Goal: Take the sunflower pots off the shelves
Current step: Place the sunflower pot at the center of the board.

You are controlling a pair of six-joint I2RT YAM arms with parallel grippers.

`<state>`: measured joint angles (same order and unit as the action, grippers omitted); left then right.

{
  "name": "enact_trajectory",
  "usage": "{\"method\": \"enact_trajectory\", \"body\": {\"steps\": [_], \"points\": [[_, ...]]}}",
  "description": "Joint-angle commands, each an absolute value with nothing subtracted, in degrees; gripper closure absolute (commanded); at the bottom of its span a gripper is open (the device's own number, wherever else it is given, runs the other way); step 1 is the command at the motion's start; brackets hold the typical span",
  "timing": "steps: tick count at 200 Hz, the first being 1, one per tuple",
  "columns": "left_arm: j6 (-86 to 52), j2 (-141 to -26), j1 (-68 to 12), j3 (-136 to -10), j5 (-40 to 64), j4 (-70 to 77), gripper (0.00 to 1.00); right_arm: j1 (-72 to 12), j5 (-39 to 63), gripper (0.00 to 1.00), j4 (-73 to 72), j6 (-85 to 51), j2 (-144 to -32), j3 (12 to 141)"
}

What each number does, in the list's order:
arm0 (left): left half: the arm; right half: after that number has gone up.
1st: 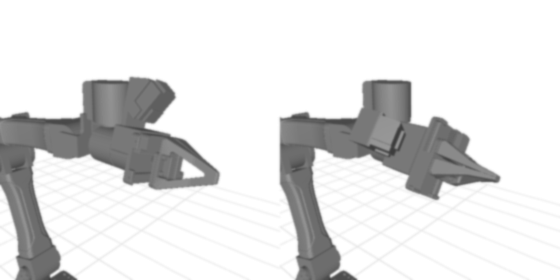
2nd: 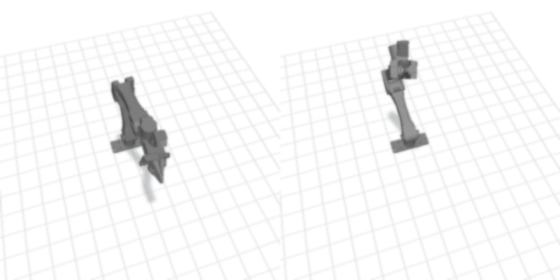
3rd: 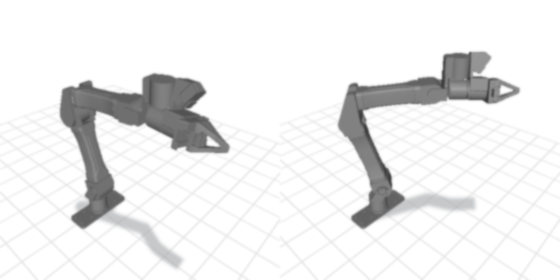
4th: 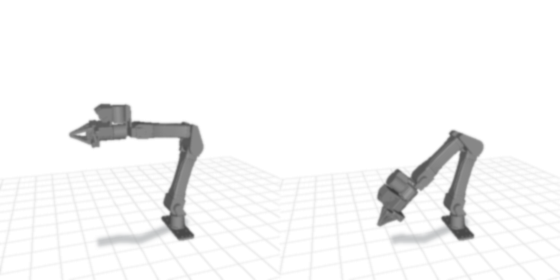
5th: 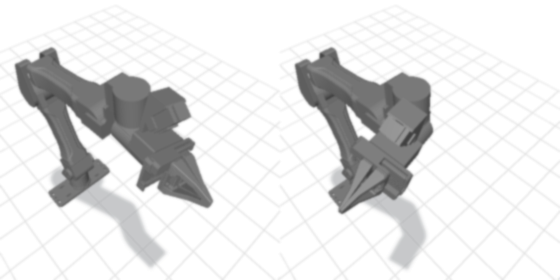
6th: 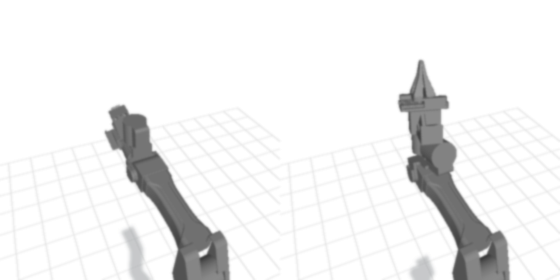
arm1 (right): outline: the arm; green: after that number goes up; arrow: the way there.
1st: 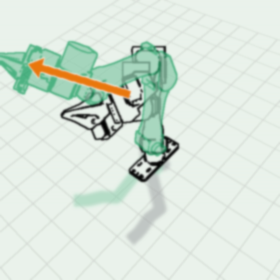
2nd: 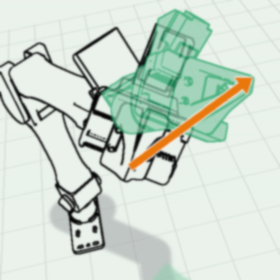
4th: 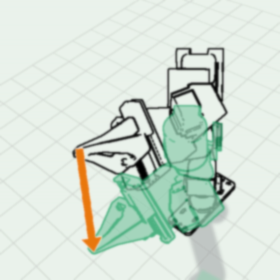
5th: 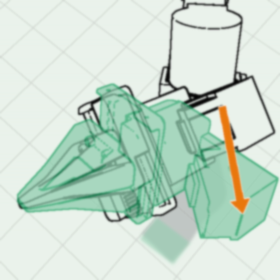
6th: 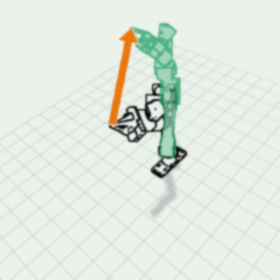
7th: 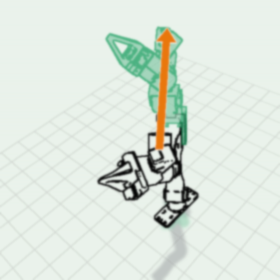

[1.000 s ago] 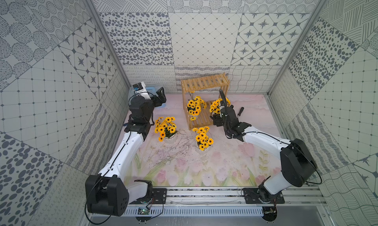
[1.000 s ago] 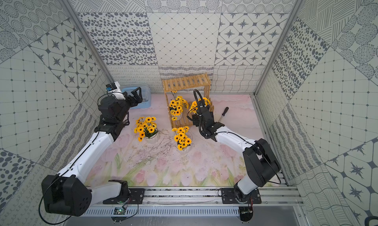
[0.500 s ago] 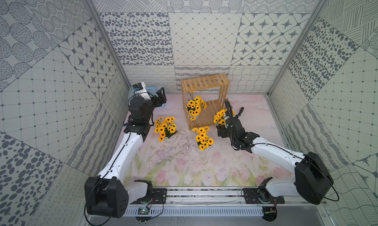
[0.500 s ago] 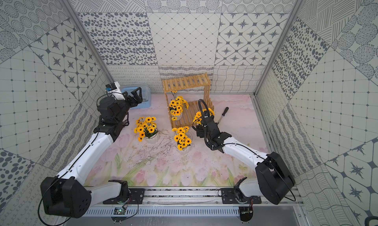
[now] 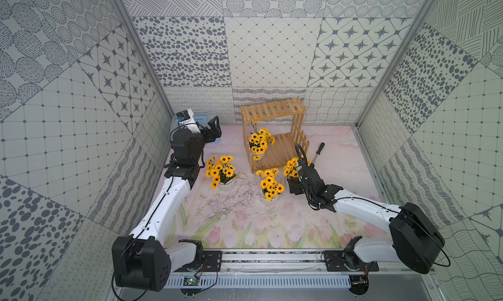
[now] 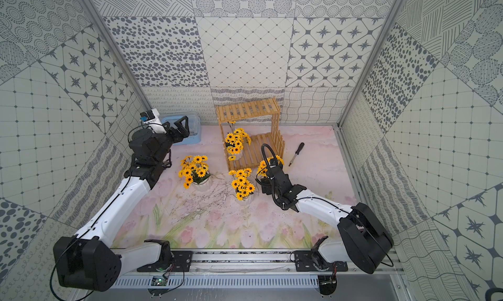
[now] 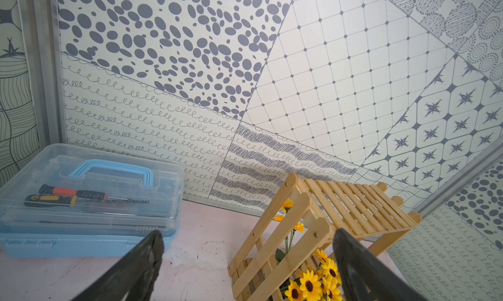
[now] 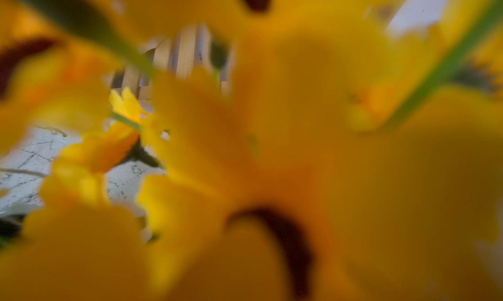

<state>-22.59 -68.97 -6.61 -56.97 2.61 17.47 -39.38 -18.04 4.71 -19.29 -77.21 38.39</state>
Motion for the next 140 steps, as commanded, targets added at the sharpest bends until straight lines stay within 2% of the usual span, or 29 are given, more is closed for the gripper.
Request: {"method": "enact_trajectory", "body": {"steps": [1,73,106,127,140], "points": [[-23.1,-68.3,-5.8,-56.8,4.2,19.4,0.03,-40.5,-18.8,0.64,-4.1,-20.4,-75.5,37.2],[-23.0,-68.2,-5.8,-57.1,4.2,19.4,0.03,-42.6,-22.2,0.62,-8.2,-20.2,-77.8,33.7],[-22.9,-68.3,-5.8,-57.3,4.1,19.2,0.03,-42.8,-21.0,0.51,-8.4,-20.4,-79.1,33.3],[-22.8,-68.1,-5.9,-57.3,4.0,19.0,0.03,-42.9,-20.2,0.4,-8.0,-21.0,-79.0,33.5],[-22.6,-68.1,-5.8,-57.3,4.0,18.9,0.03,-42.8,-19.7,0.37,-7.0,-21.3,-78.9,33.7]]}}
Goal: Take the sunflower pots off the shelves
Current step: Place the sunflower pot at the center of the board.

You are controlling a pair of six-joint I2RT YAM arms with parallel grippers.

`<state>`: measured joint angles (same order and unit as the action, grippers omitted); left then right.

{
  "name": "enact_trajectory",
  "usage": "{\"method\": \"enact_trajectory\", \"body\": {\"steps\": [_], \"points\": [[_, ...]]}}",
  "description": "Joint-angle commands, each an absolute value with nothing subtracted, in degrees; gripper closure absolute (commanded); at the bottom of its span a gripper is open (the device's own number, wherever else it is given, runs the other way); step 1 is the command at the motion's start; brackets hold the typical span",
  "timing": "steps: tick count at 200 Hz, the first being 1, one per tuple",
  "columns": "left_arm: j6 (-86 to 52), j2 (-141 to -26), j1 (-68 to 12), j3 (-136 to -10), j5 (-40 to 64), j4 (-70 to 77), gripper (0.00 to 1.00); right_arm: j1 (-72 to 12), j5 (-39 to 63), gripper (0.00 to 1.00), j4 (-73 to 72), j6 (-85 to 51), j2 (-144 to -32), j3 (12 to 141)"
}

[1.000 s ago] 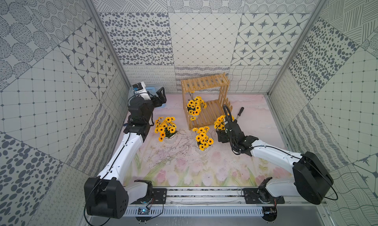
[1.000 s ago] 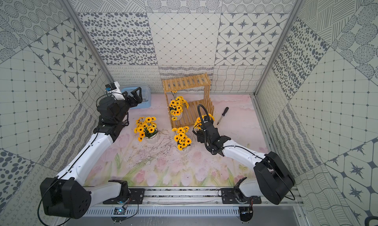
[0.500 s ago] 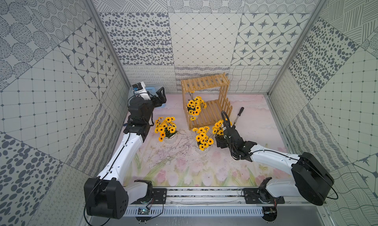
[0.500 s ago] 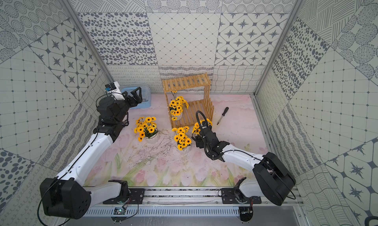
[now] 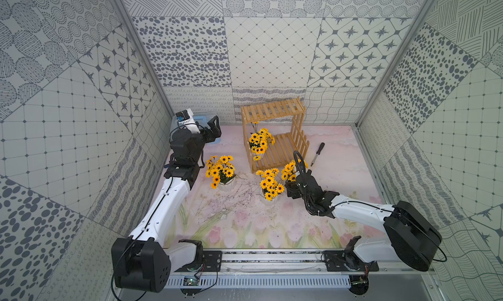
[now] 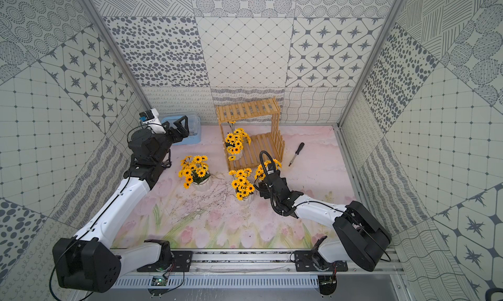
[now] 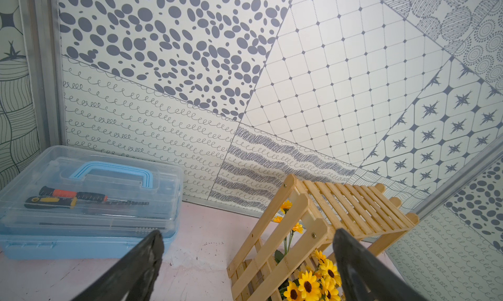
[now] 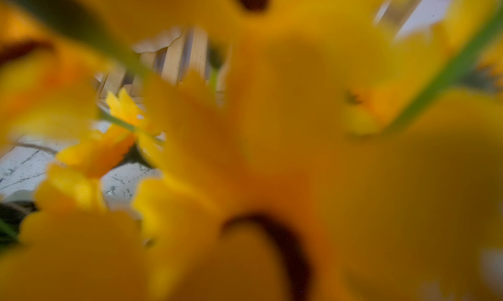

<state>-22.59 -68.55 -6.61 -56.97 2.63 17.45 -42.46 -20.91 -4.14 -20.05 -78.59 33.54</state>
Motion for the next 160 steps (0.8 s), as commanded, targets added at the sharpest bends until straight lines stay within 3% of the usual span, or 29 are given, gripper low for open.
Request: {"method": "enact_trajectory", "body": {"steps": [1,52,88,160], "points": [[-22.6,-68.1,-5.8,-57.4,3.9,18.9,0.03,-42.9,-19.7,0.37,-6.9,-21.3,-78.8,33.7],[-22.7,-68.1,-5.8,-57.2,3.8,18.8,0.03,-43.2,-18.6,0.14,-5.0,-22.5,-76.8,33.7],[-22.6,-68.0,-5.9,-57.3,3.8,18.7,0.03,-43.3,-18.2,0.05,-2.4,-21.9,-75.9,35.6],[-22.6,-67.7,-5.9,-57.2,3.6,18.7,0.03,-43.3,-16.3,0.02,2.0,-20.7,-71.4,38.9]]}}
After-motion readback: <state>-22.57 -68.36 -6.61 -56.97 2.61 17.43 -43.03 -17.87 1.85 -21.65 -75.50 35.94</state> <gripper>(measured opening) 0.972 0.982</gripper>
